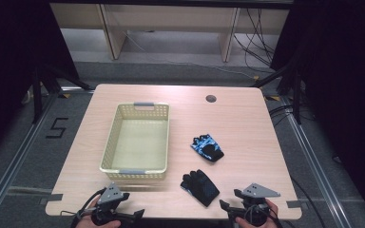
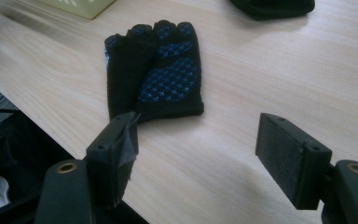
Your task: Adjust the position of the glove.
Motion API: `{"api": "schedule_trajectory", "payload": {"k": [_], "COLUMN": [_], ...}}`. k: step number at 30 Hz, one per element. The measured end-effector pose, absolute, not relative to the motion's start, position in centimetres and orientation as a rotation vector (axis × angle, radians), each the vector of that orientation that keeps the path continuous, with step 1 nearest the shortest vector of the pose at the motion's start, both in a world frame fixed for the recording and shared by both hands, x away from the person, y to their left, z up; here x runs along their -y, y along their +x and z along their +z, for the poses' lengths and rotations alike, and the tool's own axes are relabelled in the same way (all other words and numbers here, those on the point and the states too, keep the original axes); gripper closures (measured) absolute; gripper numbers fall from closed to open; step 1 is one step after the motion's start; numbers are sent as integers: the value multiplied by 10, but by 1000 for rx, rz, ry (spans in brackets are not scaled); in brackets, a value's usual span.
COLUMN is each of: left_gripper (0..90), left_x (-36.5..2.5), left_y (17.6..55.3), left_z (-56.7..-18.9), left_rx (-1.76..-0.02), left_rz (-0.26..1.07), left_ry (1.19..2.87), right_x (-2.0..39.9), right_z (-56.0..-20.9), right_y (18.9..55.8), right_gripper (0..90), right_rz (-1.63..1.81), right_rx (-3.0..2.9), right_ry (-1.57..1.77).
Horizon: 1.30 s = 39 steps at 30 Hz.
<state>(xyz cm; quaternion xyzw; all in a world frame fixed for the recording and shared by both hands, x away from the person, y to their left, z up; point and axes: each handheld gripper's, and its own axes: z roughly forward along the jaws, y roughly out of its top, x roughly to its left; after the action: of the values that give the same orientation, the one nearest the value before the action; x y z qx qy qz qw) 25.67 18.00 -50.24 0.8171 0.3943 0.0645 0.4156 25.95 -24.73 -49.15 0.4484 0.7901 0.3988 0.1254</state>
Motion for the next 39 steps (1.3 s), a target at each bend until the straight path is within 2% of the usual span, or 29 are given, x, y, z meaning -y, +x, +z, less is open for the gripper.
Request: {"api": "schedule_trajectory", "payload": {"k": [7, 16, 18, 24, 25, 29, 32, 39], "left_gripper": [177, 239, 266, 489, 553, 695, 753, 758], "left_x": [-178, -164, -157, -134, -129, -117, -110, -97], "left_y": [257, 255, 255, 263, 264, 269, 274, 280], "left_z": [-503, -495, -493, -488, -488, -482, -481, -482], "left_rx": [-1000, -916, -913, -767, -753, -672, -645, -656], "left_rz": [176, 205, 173, 178, 189, 211, 220, 184], "left_ry": [2052, 1983, 1981, 2030, 2010, 2061, 2072, 2072], "right_x": [247, 245, 245, 238, 236, 230, 225, 215], "right_z": [-491, -485, -482, -475, -474, -473, -476, -479], "right_y": [258, 259, 259, 257, 257, 258, 261, 270], "right_gripper": [366, 519, 556, 752, 769, 855, 884, 897], "right_rz": [1141, 1186, 1198, 1209, 1226, 1225, 1205, 1160], "right_rx": [-2309, -2306, -2303, -2315, -2328, -2339, -2368, -2398], "right_ry": [1321, 1251, 1260, 1152, 1157, 1106, 1072, 1102]}}
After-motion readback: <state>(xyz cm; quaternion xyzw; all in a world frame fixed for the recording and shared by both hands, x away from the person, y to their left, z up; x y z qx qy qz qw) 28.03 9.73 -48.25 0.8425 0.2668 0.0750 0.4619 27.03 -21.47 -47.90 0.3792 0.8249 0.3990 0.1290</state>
